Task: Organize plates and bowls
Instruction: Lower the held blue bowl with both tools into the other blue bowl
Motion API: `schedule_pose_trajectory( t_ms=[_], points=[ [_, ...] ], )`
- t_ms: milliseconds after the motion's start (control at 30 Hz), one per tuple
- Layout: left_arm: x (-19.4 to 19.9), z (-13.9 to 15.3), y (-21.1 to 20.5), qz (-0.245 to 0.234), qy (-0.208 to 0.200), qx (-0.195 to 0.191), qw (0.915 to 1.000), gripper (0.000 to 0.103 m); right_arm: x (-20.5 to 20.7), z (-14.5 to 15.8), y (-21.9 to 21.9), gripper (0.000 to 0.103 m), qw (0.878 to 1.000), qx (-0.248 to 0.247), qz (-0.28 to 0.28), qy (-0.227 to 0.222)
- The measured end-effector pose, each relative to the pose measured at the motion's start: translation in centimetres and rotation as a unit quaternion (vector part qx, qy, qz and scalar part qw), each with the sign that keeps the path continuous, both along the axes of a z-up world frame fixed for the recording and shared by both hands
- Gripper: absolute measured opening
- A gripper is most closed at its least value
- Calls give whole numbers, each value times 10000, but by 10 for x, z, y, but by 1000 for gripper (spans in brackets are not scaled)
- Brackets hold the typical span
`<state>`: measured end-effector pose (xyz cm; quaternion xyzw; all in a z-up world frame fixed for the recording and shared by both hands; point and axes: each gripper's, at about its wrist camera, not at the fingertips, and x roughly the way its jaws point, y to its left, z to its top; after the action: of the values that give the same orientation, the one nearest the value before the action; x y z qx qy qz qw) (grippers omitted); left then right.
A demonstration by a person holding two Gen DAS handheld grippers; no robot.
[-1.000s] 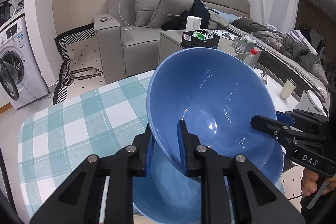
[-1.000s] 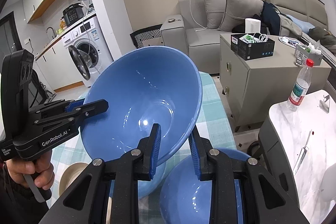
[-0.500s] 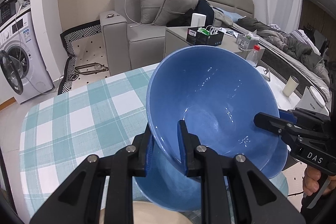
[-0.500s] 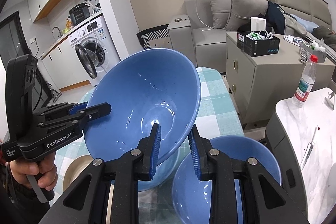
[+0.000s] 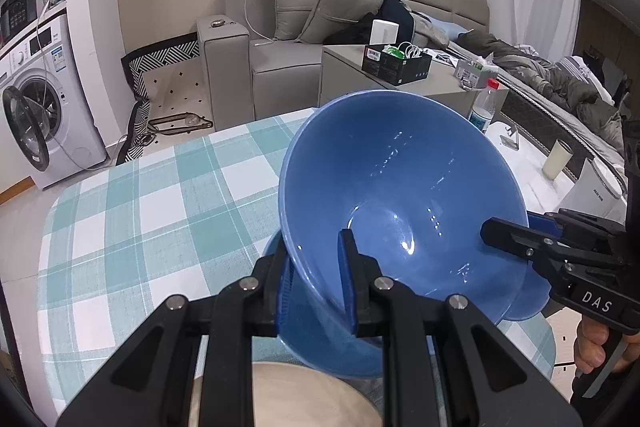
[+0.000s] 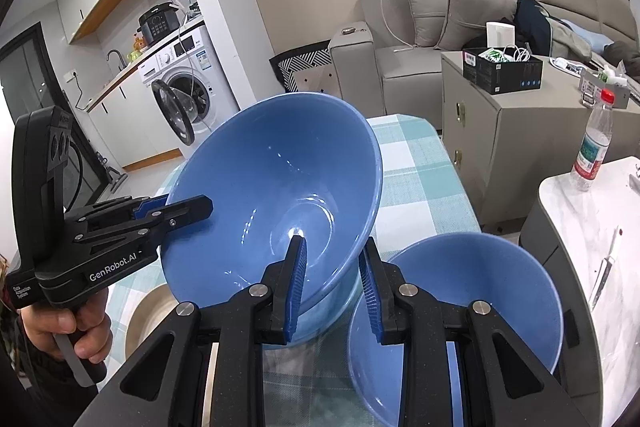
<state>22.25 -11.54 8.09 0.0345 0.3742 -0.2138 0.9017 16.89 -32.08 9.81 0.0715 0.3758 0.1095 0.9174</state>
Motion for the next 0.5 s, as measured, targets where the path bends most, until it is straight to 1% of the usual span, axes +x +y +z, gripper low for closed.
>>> schedule_pose_trajectory(
  t_ms=[500],
  points=[
    [-3,-16,8,153,129,11,9998,19,0,-23,11,27,9998,-15,113,138]
  ],
)
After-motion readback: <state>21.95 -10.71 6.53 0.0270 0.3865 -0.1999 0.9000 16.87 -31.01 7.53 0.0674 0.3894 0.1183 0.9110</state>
